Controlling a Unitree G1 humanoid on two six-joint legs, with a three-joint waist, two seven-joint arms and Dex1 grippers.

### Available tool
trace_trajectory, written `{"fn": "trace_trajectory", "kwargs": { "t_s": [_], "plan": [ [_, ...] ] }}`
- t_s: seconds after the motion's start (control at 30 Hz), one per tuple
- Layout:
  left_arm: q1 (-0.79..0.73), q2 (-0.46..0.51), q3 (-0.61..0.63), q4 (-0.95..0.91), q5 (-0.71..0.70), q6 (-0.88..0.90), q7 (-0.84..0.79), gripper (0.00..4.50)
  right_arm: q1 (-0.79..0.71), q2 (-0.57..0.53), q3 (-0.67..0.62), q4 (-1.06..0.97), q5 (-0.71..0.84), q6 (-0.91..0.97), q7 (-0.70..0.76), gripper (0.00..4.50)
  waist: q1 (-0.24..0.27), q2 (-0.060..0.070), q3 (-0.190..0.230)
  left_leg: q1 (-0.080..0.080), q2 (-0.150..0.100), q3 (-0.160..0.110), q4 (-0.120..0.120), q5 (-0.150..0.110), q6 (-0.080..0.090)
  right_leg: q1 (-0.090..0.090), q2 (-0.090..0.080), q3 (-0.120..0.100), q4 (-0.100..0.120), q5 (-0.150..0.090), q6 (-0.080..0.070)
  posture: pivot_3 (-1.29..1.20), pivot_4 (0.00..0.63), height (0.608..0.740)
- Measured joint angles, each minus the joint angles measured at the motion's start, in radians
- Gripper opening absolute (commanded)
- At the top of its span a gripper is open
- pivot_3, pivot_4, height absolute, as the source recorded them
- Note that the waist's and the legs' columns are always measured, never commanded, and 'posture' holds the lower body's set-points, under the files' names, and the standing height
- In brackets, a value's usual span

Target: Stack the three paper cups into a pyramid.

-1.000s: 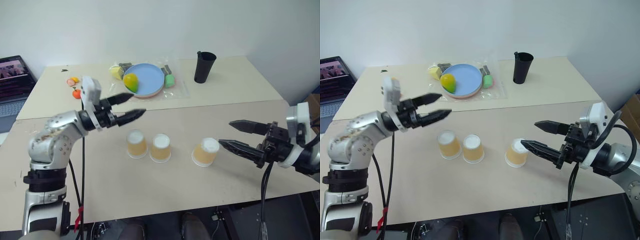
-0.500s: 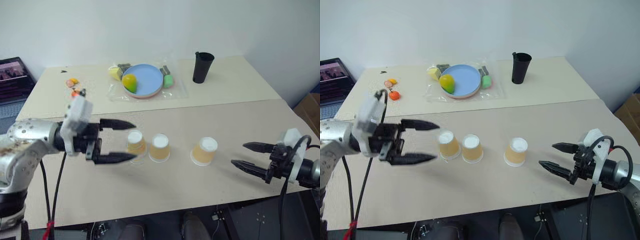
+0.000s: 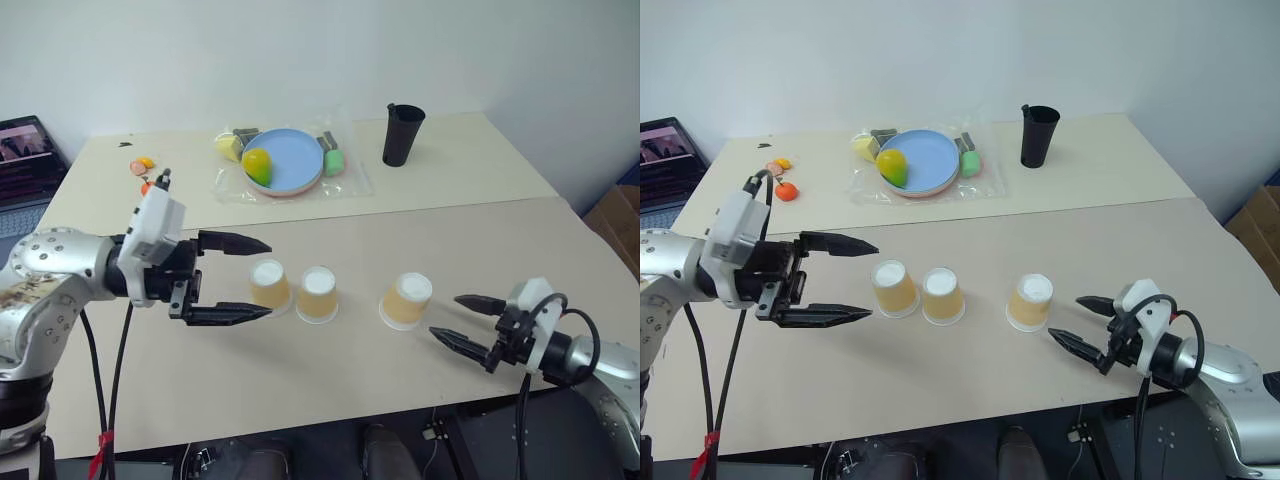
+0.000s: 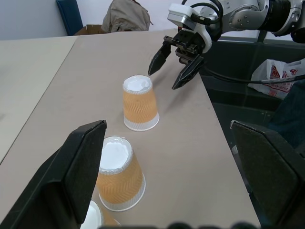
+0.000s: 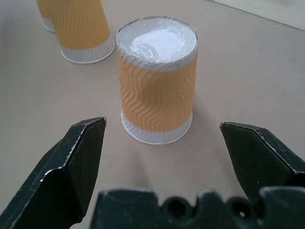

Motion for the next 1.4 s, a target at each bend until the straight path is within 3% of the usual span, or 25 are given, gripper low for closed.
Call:
{"fn": "trace_trajectory", "kwargs": {
  "t_s": [0.13, 0.87, 1.0, 1.07, 1.4],
  "plan": [
    [0.026, -0.027, -0.052, 0.004, 0.033, -0.018, 0.010, 4.45, -0.034, 0.007, 0.028, 0.001, 0.000, 0.000, -0.003, 4.50, 0.003, -0.001, 0.000, -0.001, 0.000, 0.000, 0.000, 0.000, 0.000, -0.001, 0.000, 0.000, 0.000, 0.000, 0.000, 0.00, 0.150, 0.735],
    [0.105, -0.035, -0.027, -0.002, 0.049, -0.056, 0.051, 4.45, -0.219, 0.083, 0.148, 0.100, -0.026, 0.008, -0.005, 4.50, 0.003, 0.000, 0.001, -0.001, 0.000, -0.001, 0.000, 0.000, 0.000, -0.001, 0.000, -0.001, 0.000, 0.000, 0.000, 0.00, 0.150, 0.735],
    [0.108, -0.035, -0.006, -0.005, 0.032, -0.053, 0.067, 4.50, -0.229, 0.090, 0.151, 0.133, -0.026, 0.007, 0.004, 3.57, 0.002, 0.000, 0.001, -0.001, 0.000, -0.001, 0.000, 0.000, 0.000, -0.002, 0.000, -0.001, 0.000, 0.000, 0.000, 0.00, 0.150, 0.735],
    [0.108, -0.035, 0.002, -0.005, 0.029, -0.051, 0.077, 4.50, -0.232, 0.098, 0.151, 0.138, -0.025, 0.007, 0.007, 2.89, 0.003, 0.000, 0.001, -0.001, 0.000, -0.001, 0.000, 0.000, 0.000, -0.002, 0.000, -0.001, 0.000, 0.000, 0.000, 0.00, 0.150, 0.735],
    [0.109, 0.001, 0.093, 0.071, 0.035, -0.051, 0.118, 4.50, -0.426, 0.096, 0.161, 0.197, -0.021, 0.023, 0.044, 2.80, -0.005, 0.000, 0.001, -0.001, 0.000, 0.000, 0.000, 0.000, 0.000, -0.003, 0.000, -0.001, 0.000, 0.000, 0.000, 0.00, 0.150, 0.735]
  ]
}}
